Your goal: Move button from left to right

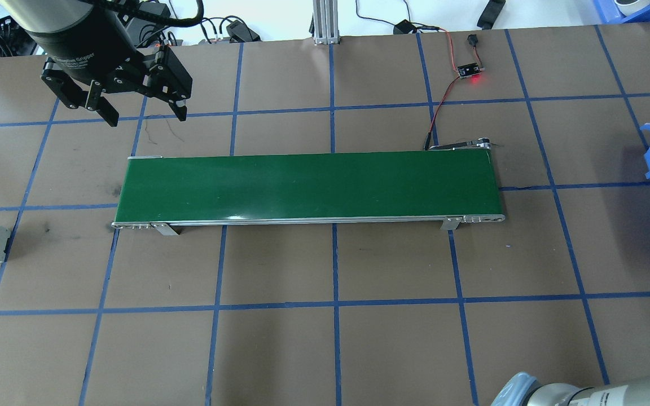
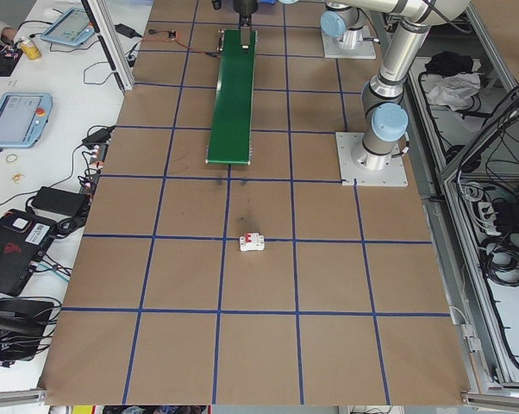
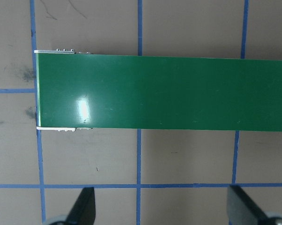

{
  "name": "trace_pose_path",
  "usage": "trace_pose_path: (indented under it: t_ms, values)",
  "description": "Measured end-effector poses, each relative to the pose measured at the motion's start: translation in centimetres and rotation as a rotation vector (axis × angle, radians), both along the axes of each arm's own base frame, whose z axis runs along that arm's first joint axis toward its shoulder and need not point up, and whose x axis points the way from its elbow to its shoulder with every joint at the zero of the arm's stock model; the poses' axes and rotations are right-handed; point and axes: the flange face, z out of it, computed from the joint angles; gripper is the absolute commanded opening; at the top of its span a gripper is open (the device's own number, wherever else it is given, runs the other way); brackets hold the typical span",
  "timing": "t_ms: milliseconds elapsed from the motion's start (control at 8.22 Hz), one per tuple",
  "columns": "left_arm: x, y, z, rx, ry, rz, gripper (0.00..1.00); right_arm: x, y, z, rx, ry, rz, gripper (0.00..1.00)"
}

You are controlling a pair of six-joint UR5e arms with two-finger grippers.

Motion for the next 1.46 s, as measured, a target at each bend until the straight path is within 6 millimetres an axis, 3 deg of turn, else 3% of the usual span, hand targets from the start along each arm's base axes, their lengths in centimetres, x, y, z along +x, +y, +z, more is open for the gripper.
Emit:
trace_pose_path:
  t_ms: [243,487,852,974,1095,1217,1460]
  values:
    - [0.0,0.0,0.0,0.001,0.0,0.0,1.0,-4.7,0.5,-0.7,-0.029,0.046,0.188,0.1]
    - [0.0,0.0,-0.1,0.002,-0.001,0.0,1.0,-8.0,-1.1,-6.4,-0.03,0.034,0.318,0.16]
    - [0.0,0.0,-0.1,0.003,-0.002,0.0,1.0,-10.3,-3.0,-15.2,-0.011,-0.024,0.416,0.24]
    - [0.0,0.0,-0.1,0.003,-0.001,0.0,1.0,-10.5,-3.2,-17.0,-0.003,-0.04,0.428,0.38]
    - [0.0,0.0,-0.1,0.003,-0.001,0.001,1.0,-10.5,-3.2,-18.0,0.003,-0.051,0.441,0.82]
    - [0.0,0.1,0.0,0.001,0.0,0.001,1.0,-10.4,-3.2,-18.6,0.008,-0.06,0.45,1.0]
    - [0.0,0.2,0.1,-0.001,-0.001,0.001,1.0,-10.3,-3.0,-18.6,0.009,-0.063,0.457,1.0]
